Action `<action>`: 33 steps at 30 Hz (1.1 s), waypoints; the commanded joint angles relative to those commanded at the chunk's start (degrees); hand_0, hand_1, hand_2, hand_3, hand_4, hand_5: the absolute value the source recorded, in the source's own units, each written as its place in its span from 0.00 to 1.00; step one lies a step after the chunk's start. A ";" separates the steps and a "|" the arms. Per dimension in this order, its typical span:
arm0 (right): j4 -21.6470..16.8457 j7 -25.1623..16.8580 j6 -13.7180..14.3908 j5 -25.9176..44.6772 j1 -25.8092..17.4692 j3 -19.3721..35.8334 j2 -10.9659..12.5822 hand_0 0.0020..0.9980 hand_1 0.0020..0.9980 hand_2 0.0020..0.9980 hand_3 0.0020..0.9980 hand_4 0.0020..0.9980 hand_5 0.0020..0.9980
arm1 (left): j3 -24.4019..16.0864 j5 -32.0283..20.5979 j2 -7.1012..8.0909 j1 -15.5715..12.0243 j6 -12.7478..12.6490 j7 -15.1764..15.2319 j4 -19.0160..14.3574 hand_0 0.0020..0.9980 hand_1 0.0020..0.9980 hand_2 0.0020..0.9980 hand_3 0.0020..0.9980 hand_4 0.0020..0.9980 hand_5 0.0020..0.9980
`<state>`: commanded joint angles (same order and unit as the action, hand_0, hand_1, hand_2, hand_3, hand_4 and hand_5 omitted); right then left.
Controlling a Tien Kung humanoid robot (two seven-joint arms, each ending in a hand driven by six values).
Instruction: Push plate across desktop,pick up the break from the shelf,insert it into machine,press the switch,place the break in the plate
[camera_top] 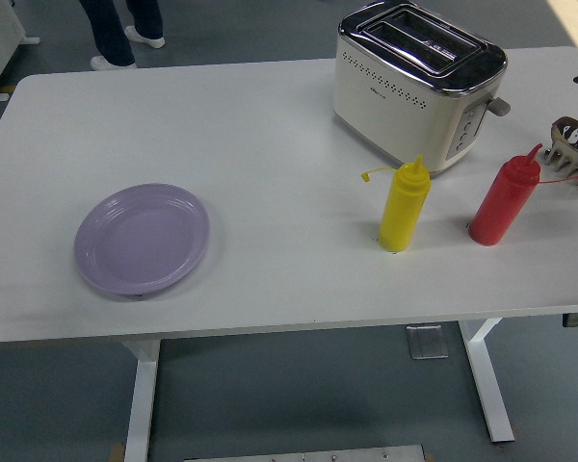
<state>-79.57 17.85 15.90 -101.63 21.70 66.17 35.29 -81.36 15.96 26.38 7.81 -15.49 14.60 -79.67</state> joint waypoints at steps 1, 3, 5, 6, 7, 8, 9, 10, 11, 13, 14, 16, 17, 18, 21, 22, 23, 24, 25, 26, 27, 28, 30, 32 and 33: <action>0.27 0.14 -0.17 -2.41 -0.03 -0.18 -0.09 0.63 0.69 0.73 0.73 0.81 0.06 | 0.19 0.14 -0.10 0.08 0.06 0.08 0.81 0.90 0.79 0.76 0.74 0.70 1.00; 0.87 0.25 -0.30 -5.88 0.00 -0.43 -0.29 0.63 0.69 0.73 0.73 0.81 0.06 | 0.58 0.39 -0.26 0.24 0.14 0.19 2.03 0.90 0.79 0.76 0.74 0.70 1.00; 2.14 0.25 -0.24 -10.35 0.20 -0.80 -0.59 0.63 0.69 0.73 0.73 0.81 0.06 | 1.30 0.63 -0.53 0.47 0.21 0.43 3.52 0.90 0.79 0.76 0.74 0.70 1.00; 2.95 0.18 -0.11 -12.16 0.34 -1.03 -0.72 0.63 0.69 0.73 0.73 0.81 0.06 | 1.81 0.69 -0.68 0.62 0.22 0.69 4.17 0.90 0.79 0.76 0.74 0.70 1.00; 3.70 0.12 0.02 -14.15 0.48 -1.24 -0.83 0.61 0.68 0.72 0.72 0.81 0.06 | 2.30 0.73 -0.83 0.77 0.23 0.95 4.77 0.89 0.80 0.76 0.74 0.70 1.00; 4.50 0.03 0.22 -15.70 0.64 -1.48 -0.93 0.61 0.68 0.72 0.72 0.81 0.06 | 2.87 0.67 -0.99 0.97 0.24 1.30 5.39 0.89 0.80 0.76 0.74 0.70 1.00; 5.24 -0.06 0.42 -17.08 0.78 -1.69 -1.03 0.61 0.68 0.72 0.72 0.81 0.06 | 3.42 0.58 -1.15 1.15 0.24 1.63 5.93 0.89 0.80 0.76 0.74 0.70 1.00; 6.03 -0.14 0.65 -18.54 0.93 -1.92 -1.15 0.61 0.68 0.72 0.72 0.81 0.06 | 4.04 0.44 -1.32 1.35 0.23 2.02 6.48 0.89 0.80 0.76 0.74 0.70 1.00; 6.64 -0.21 0.83 -19.92 1.05 -2.10 -1.25 0.61 0.68 0.72 0.72 0.81 0.06 | 4.52 0.33 -1.46 1.50 0.23 2.31 6.91 0.89 0.80 0.76 0.74 0.70 1.00; 7.83 -0.34 1.21 -22.46 1.29 -2.48 -1.44 0.60 0.66 0.70 0.72 0.81 0.06 | 5.59 0.00 -1.77 1.78 0.17 2.91 7.69 0.89 0.80 0.76 0.73 0.70 1.00; 8.61 -0.41 1.43 -22.95 1.46 -2.77 -1.59 0.60 0.66 0.70 0.72 0.81 0.06 | 6.40 -0.32 -2.01 1.96 0.08 3.34 8.16 0.89 0.80 0.76 0.73 0.70 1.00; 9.90 -0.62 1.89 -22.94 1.76 -3.29 -1.88 0.60 0.66 0.70 0.72 0.81 0.06 | 7.82 -0.84 -2.42 2.23 -0.05 4.03 8.89 0.89 0.80 0.76 0.73 0.70 1.00; 10.46 -0.76 2.12 -22.55 1.91 -3.54 -2.01 0.60 0.66 0.70 0.72 0.81 0.06 | 8.44 -1.07 -2.61 2.34 -0.09 4.29 9.19 0.89 0.80 0.76 0.73 0.70 1.00; 11.07 -0.93 2.39 -21.97 2.07 -3.82 -2.14 0.60 0.66 0.70 0.72 0.81 0.06 | 9.10 -1.31 -2.81 2.46 -0.13 4.55 9.51 0.89 0.80 0.76 0.73 0.70 1.00; 12.67 -1.61 3.23 -19.57 2.55 -4.58 -2.48 0.57 0.63 0.68 0.70 0.81 0.07 | 10.78 -1.96 -3.38 2.81 -0.20 5.02 10.34 0.88 0.79 0.75 0.72 0.70 1.00; 13.11 -1.80 3.51 -18.89 2.69 -4.79 -2.56 0.57 0.63 0.68 0.70 0.81 0.07 | 11.22 -2.12 -3.53 2.92 -0.21 5.12 10.54 0.88 0.79 0.75 0.72 0.70 1.00; 13.38 -1.92 3.69 -18.49 2.77 -4.92 -2.61 0.57 0.63 0.68 0.70 0.81 0.07 | 11.48 -2.23 -3.62 2.99 -0.21 5.18 10.65 0.88 0.79 0.75 0.72 0.70 1.00; 13.64 -2.02 3.85 -18.11 2.85 -5.03 -2.66 0.57 0.63 0.68 0.70 0.81 0.07 | 11.72 -2.32 -3.69 3.06 -0.21 5.23 10.76 0.88 0.79 0.75 0.72 0.70 1.00; 13.97 -2.14 4.07 -17.60 2.96 -5.18 -2.72 0.55 0.61 0.63 0.66 0.80 0.07 | 12.02 -2.45 -3.78 3.15 -0.20 5.26 10.88 0.87 0.79 0.75 0.72 0.71 1.00; 14.39 -2.32 4.44 -16.85 3.12 -5.38 -2.79 0.55 0.61 0.63 0.66 0.80 0.07 | 12.38 -2.64 -3.87 3.27 -0.20 5.28 11.00 0.87 0.79 0.75 0.72 0.71 1.00; 14.72 -2.43 4.73 -16.20 3.24 -5.53 -2.84 0.55 0.61 0.63 0.66 0.80 0.07 | 12.70 -2.78 -3.93 3.39 -0.18 5.29 11.09 0.87 0.79 0.75 0.72 0.71 1.00; 15.08 -2.54 5.05 -15.45 3.37 -5.68 -2.89 0.55 0.61 0.63 0.66 0.80 0.07 | 13.07 -2.93 -4.00 3.52 -0.16 5.28 11.19 0.87 0.79 0.75 0.72 0.71 1.00; 15.70 -2.64 5.64 -14.22 3.58 -5.99 -2.97 0.55 0.61 0.63 0.66 0.80 0.07 | 13.70 -3.25 -4.14 3.76 -0.15 5.24 11.33 0.87 0.79 0.75 0.72 0.71 1.00; 16.49 -2.73 6.28 -12.98 3.79 -6.35 -3.10 0.50 0.56 0.55 0.61 0.76 0.04 | 14.59 -3.65 -4.36 4.08 -0.12 5.17 11.44 0.87 0.79 0.75 0.72 0.71 1.00; 16.79 -2.80 6.56 -12.50 3.86 -6.52 -3.14 0.50 0.56 0.55 0.61 0.76 0.04 | 14.96 -3.80 -4.45 4.20 -0.10 5.13 11.45 0.87 0.79 0.75 0.72 0.71 1.00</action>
<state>-62.78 15.05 22.46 -114.13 25.56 59.65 32.15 -66.40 12.16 21.93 12.01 -15.59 19.73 -68.22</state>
